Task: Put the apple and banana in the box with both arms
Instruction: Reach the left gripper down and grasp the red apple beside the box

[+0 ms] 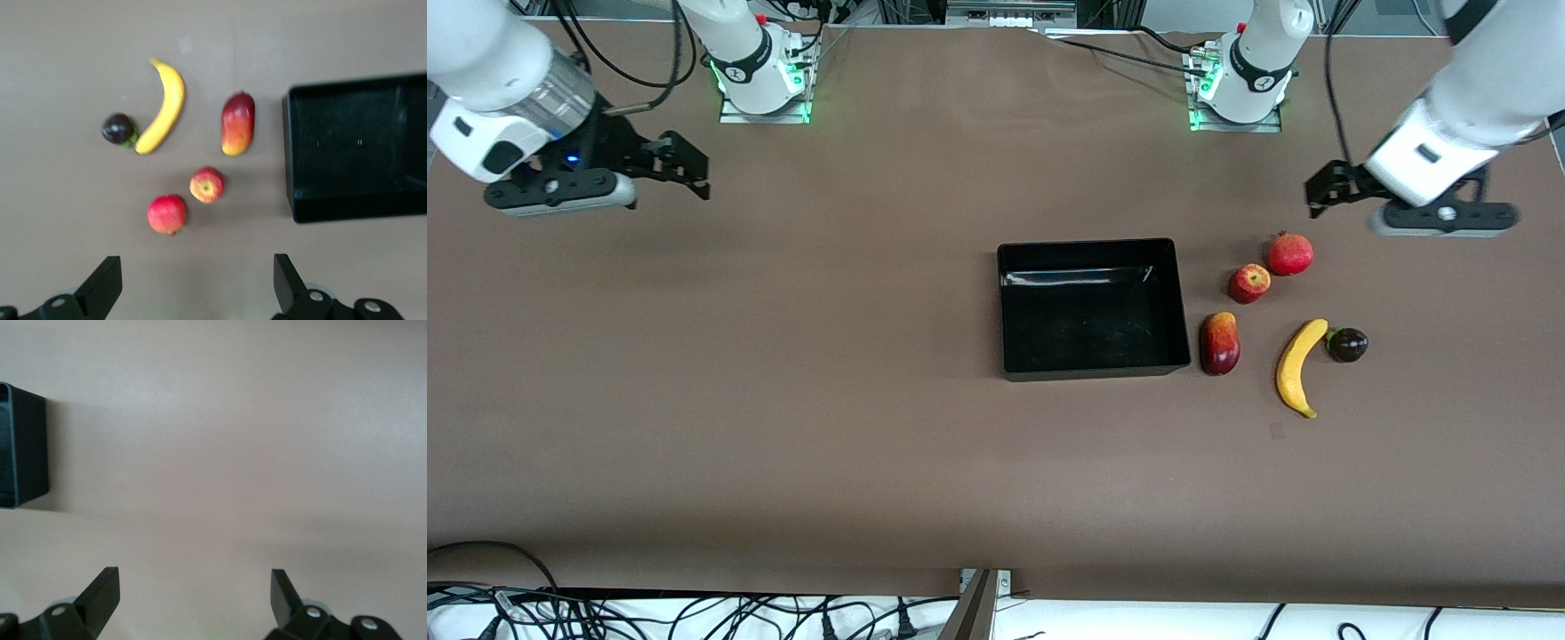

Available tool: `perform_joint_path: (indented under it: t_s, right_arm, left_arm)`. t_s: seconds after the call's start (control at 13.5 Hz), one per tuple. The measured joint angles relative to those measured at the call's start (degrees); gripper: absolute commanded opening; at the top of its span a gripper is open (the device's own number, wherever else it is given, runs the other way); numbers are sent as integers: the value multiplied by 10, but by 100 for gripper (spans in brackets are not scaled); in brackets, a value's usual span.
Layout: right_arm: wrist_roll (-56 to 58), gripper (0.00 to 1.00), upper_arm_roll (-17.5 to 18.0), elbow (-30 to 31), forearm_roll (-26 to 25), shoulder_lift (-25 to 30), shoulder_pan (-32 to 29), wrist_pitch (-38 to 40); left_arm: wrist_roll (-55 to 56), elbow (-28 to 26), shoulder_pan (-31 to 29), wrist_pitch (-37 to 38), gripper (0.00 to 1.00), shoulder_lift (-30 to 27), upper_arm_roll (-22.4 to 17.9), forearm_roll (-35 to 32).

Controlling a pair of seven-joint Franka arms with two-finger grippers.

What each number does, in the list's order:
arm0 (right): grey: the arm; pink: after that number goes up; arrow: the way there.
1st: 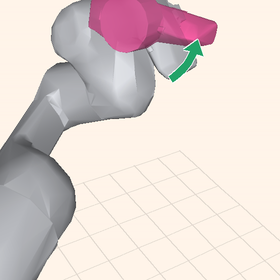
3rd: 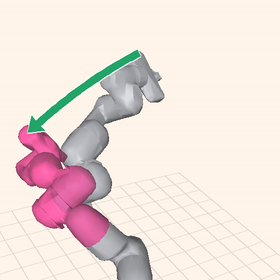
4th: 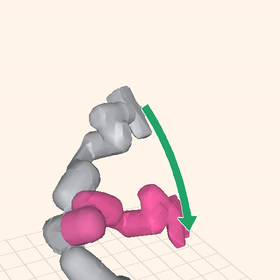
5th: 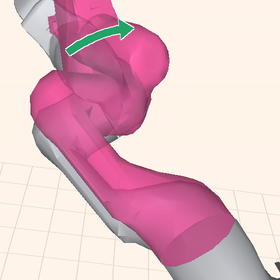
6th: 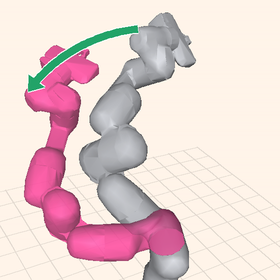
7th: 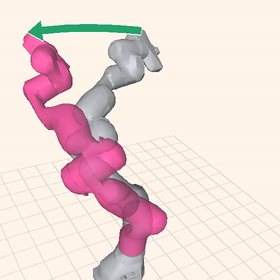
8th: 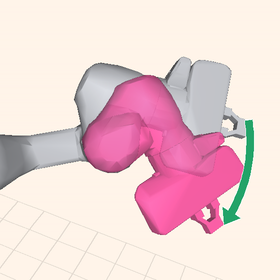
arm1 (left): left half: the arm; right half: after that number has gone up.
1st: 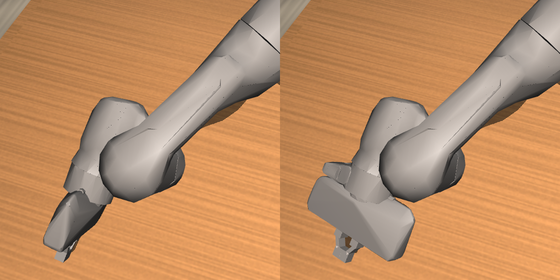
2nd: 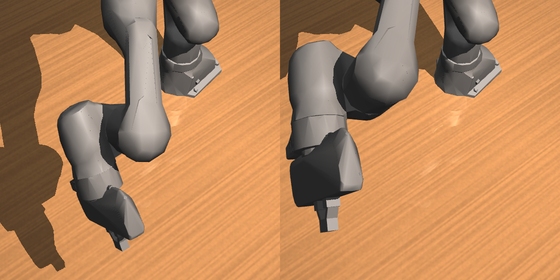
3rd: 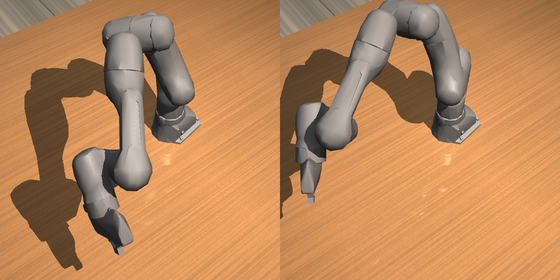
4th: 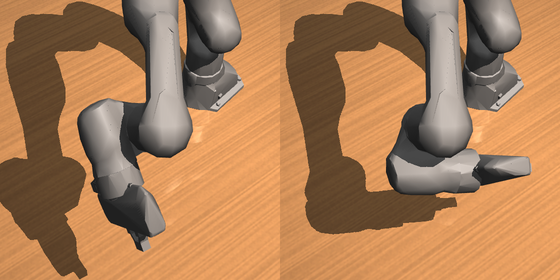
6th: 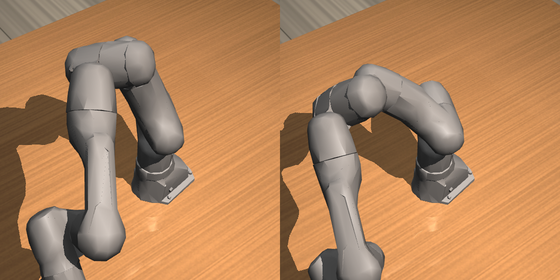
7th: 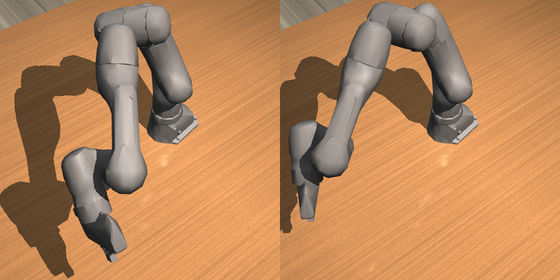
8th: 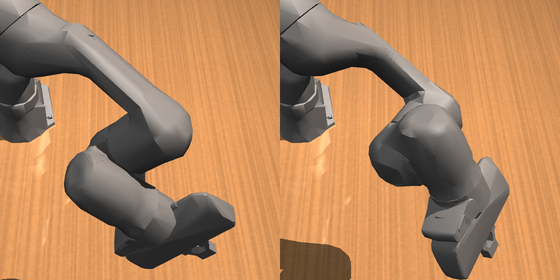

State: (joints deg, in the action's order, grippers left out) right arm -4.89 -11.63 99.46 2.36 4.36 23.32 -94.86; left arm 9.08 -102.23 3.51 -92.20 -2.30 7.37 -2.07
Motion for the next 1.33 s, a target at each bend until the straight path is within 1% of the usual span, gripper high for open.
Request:
perform_joint_path:
  t_s: [0.07,0.22,0.37,0.44,0.52,0.81,0.96,1.11,1.26,1.33]
  right_arm:
    - [13,100,38,2,0,0,-49,0]
    - [26,100,99,4,0,-1,-129,0]
    - [40,100,180,4,0,-3,-223,-5]
    - [42,100,215,5,0,-6,-259,-12]
    - [42,100,230,5,0,-8,-273,-15]
    - [43,100,235,4,0,-9,-279,-20]
    - [46,100,235,3,0,-9,-280,-23]
    - [48,100,235,-2,-1,-9,-281,-26]
    - [48,100,235,-12,-2,-9,-283,-26]
    - [48,100,234,-15,-3,-9,-285,-26]
  left_arm:
    - [2,-7,0,0,100,18,6,0]
    - [-13,-26,-2,-19,100,63,6,0]
    - [-41,-61,-8,-84,100,99,5,0]
    - [-48,-91,-12,-124,100,108,4,0]
    - [-53,-123,-15,-162,100,112,3,-3]
    - [-63,-247,-17,-315,100,112,3,-44]
    - [-65,-299,-17,-388,100,117,3,-61]
    - [-65,-327,-25,-446,100,132,3,-87]
    - [-67,-335,-39,-493,100,156,3,-110]
    - [-70,-338,-46,-510,90,168,3,-116]
